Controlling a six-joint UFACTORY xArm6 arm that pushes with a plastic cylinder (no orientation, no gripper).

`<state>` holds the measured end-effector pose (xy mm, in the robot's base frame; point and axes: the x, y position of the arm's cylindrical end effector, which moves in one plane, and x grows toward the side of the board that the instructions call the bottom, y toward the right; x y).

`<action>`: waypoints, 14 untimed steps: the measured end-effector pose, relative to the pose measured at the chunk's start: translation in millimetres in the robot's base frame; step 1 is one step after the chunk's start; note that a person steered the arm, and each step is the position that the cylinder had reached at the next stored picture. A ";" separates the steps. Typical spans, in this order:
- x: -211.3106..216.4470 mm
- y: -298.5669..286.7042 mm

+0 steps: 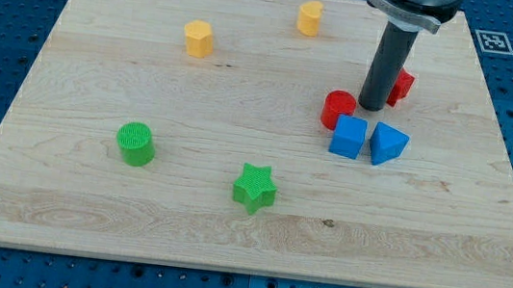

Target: Move blue cube towards the top left

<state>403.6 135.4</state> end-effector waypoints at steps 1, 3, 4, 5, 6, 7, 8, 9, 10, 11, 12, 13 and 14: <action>15.9 0.0; 25.5 0.0; 32.7 9.1; 54.1 17.2; 68.6 17.6; 68.6 -17.4; 65.3 -67.3; 53.5 -109.6; 45.7 -150.6; 26.7 -199.4; 9.0 -231.3; -5.8 -273.2; -40.2 -298.7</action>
<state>363.3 -163.3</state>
